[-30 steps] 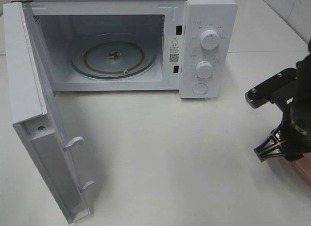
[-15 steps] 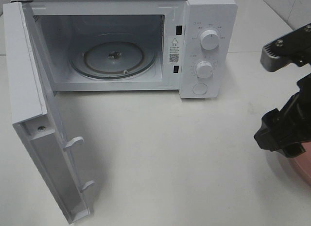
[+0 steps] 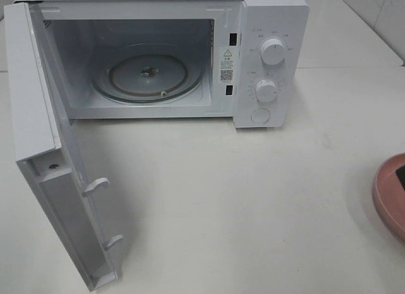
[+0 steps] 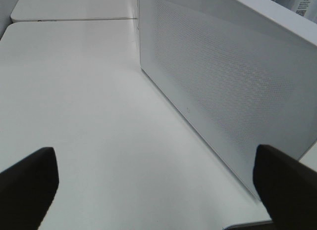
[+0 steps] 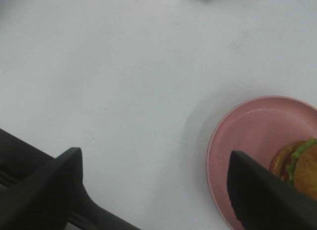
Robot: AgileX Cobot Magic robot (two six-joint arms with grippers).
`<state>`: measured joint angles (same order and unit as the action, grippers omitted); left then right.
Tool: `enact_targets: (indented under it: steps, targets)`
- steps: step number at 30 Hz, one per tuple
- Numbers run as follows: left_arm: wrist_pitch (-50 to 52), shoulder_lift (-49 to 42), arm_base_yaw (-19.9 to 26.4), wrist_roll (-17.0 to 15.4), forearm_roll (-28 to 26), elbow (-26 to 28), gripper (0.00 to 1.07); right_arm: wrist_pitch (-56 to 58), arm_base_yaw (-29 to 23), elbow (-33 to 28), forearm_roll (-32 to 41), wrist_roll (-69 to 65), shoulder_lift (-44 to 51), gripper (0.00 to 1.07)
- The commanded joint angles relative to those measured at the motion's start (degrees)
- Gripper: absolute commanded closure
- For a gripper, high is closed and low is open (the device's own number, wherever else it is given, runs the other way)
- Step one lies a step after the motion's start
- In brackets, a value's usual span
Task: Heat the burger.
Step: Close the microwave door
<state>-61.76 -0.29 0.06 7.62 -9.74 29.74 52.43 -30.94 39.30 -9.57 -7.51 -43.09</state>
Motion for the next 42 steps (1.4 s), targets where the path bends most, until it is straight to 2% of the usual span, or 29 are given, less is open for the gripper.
enact_targets:
  steps: [1, 9, 13, 20, 21, 25, 27, 42]
  targets:
    - [0.4, -0.9, 0.1, -0.1, -0.1, -0.1, 0.06, 3.6, 0.1, -0.1, 0.1, 0.7, 3.8, 0.31]
    - [0.4, -0.9, 0.1, -0.1, -0.1, -0.1, 0.06, 6.0, 1.3, -1.9, 0.2, 0.9, 16.8, 0.31]
    - [0.4, -0.9, 0.1, -0.1, -0.1, -0.1, 0.06, 6.0, 7.7, -4.4, 0.2, 0.9, 25.7, 0.31]
    - [0.4, -0.9, 0.1, -0.1, -0.1, -0.1, 0.06, 6.1, 13.3, -7.2, 2.9, 0.9, 34.1, 0.31]
    - [0.4, -0.9, 0.1, -0.1, -0.1, -0.1, 0.06, 6.1, 15.8, -8.1, 3.5, 0.8, 36.9, 0.31]
    - [0.4, -0.9, 0.1, -0.1, -0.1, -0.1, 0.06, 6.0, 18.5, -9.8, 4.6, 0.9, 40.5, 0.31]
    - [0.4, -0.9, 0.1, -0.1, -0.1, -0.1, 0.06, 4.8, 22.1, -10.4, 5.0, 0.9, 45.0, 0.31]
    - [0.4, -0.9, 0.1, -0.1, -0.2, -0.1, 0.06, 4.8, 22.9, -10.4, 5.0, 0.8, 44.9, 0.31]
